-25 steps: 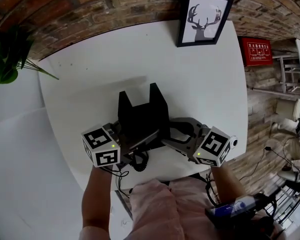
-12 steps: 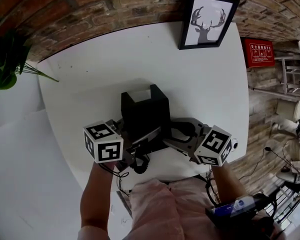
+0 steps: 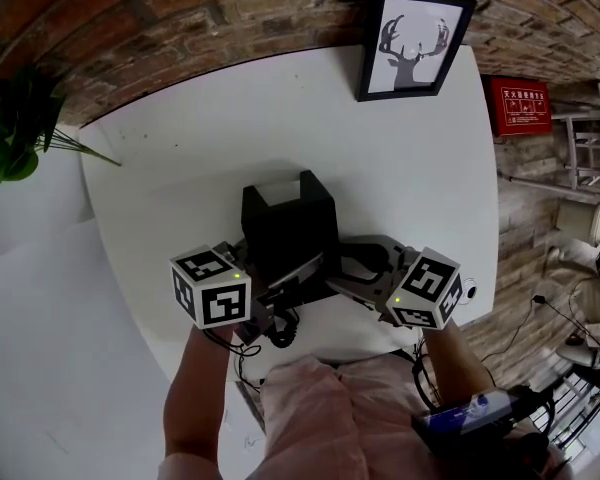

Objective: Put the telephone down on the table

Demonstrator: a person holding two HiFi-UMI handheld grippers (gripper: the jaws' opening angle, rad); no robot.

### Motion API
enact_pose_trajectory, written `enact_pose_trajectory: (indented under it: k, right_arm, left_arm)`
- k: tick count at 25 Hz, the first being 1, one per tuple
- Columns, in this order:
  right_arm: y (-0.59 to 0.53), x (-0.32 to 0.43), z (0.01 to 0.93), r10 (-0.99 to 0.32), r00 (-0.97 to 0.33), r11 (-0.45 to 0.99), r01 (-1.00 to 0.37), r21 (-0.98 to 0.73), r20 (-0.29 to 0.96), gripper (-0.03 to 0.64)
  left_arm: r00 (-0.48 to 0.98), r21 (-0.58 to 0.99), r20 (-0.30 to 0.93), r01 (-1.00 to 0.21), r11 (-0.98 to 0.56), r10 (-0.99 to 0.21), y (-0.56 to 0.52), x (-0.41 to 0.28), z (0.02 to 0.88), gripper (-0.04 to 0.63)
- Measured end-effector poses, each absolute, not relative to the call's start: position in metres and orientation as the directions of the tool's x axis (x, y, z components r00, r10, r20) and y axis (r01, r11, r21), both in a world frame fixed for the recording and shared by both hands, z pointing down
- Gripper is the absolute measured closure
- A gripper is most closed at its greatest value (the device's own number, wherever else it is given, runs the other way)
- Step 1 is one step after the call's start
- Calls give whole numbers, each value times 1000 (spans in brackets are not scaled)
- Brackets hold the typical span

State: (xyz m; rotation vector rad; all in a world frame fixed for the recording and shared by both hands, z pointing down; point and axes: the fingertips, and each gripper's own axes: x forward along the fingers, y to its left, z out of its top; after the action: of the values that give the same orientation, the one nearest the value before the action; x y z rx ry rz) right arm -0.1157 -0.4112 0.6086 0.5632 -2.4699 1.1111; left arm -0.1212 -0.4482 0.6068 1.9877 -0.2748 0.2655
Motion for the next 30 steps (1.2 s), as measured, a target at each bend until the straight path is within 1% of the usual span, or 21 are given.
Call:
enact_pose_trajectory:
  k: [3,7,10,12,15,16,21,25,28,30]
  right_arm:
    - [-411,-117,608,-204,-850,610,-498,-616,485,425]
    - [-411,-118,608,-209,-849,617,-500,-608,486,430]
    - [-411,-118,608,-212,-849,619,-500,-606,484,433]
    - [-412,-118,609,-212,-849,619,-500,-606,483,433]
    - [-411,-118,609,-212,-848,616,-502,-607,486,429]
    - [-412,-118,609,-212,-847,614,-503,-608,488,426]
    - [-413,-119,608,-218,-839,613,-515,-599,499,416]
    - [-418,-117,598,-247,-842,597,-522,-610,479,412]
    - [-423,-111,584,-299,-829,605,-547,-578,472,410]
    - [-430,-105,569,-345,-816,619,-569,-541,464,410]
  left_arm:
    - [933,845,349,-352,-402,-85,-448,-122,609,323]
    - [891,808,441,-447,-385,-108,-450,-127,618,239]
    - [856,762,498,-509,-401,-140,-452,-134,621,236]
    - [835,728,527,-540,-422,-158,-453,-140,620,216]
    - [822,706,542,-558,-436,-174,-451,-145,617,208]
    - [819,703,544,-563,-434,-182,-450,-146,616,198]
    - [809,697,540,-585,-416,-233,-442,-154,605,186]
    - [761,619,590,-640,-454,-270,-434,-168,597,186]
    - [714,554,615,-693,-461,-334,-430,-183,586,186]
    - [673,505,610,-737,-448,-419,-432,-198,569,197]
